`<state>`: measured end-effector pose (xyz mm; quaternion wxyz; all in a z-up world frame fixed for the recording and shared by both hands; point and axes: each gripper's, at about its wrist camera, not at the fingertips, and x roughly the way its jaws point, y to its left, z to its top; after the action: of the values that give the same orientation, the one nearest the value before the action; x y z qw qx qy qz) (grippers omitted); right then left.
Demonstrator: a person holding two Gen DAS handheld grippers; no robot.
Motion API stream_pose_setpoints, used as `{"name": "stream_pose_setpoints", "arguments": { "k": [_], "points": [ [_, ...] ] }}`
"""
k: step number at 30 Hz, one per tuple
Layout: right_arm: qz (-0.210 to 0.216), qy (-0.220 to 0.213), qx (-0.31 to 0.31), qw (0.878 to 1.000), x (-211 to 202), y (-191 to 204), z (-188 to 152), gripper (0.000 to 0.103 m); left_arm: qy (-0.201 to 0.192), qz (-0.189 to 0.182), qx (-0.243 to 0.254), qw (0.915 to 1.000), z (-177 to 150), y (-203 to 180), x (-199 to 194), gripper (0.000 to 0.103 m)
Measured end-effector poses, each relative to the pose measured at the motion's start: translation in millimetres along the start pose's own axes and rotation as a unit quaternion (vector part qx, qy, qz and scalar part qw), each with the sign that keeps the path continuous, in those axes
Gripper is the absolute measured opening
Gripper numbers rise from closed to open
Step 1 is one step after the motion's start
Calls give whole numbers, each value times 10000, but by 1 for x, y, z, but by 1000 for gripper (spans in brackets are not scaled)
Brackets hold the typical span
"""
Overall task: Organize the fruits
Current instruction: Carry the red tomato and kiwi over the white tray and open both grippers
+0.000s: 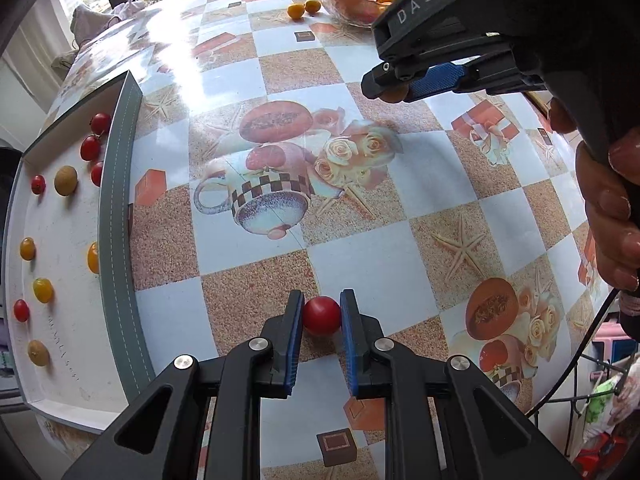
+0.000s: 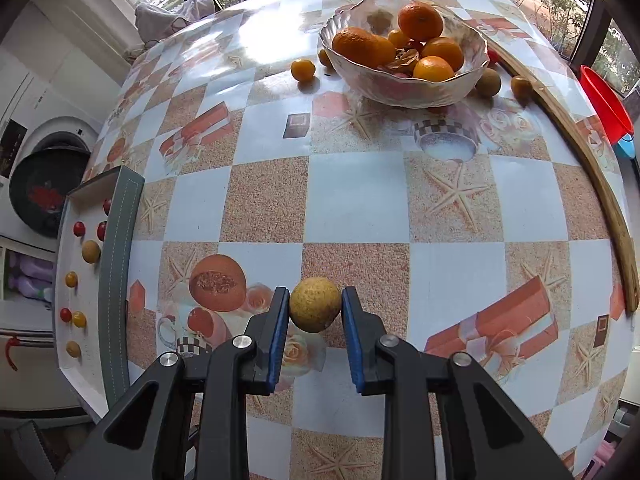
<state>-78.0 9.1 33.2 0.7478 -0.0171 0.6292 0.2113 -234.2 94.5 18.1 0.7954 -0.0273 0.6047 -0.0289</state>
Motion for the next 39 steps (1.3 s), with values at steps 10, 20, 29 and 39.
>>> {"name": "stream_pose_setpoints", "arguments": {
  "k": [10,20,29,39],
  "points": [
    [29,119,-166,9998,-9,25,-14,29,-356,1,-572,9977,24,53,-27,20],
    [213,229,-594,9977,-7,79,-11,29,-526,210,-1334,9894,21,120,-45,20],
    [510,291,-1043,9928,1,144,-7,29,-448,633,-2067,9753,-6,190,-47,20],
    [701,457,-1464,9857,17,196,-11,29,-288,672,-2341,9695,-29,215,-41,20]
  ]
}}
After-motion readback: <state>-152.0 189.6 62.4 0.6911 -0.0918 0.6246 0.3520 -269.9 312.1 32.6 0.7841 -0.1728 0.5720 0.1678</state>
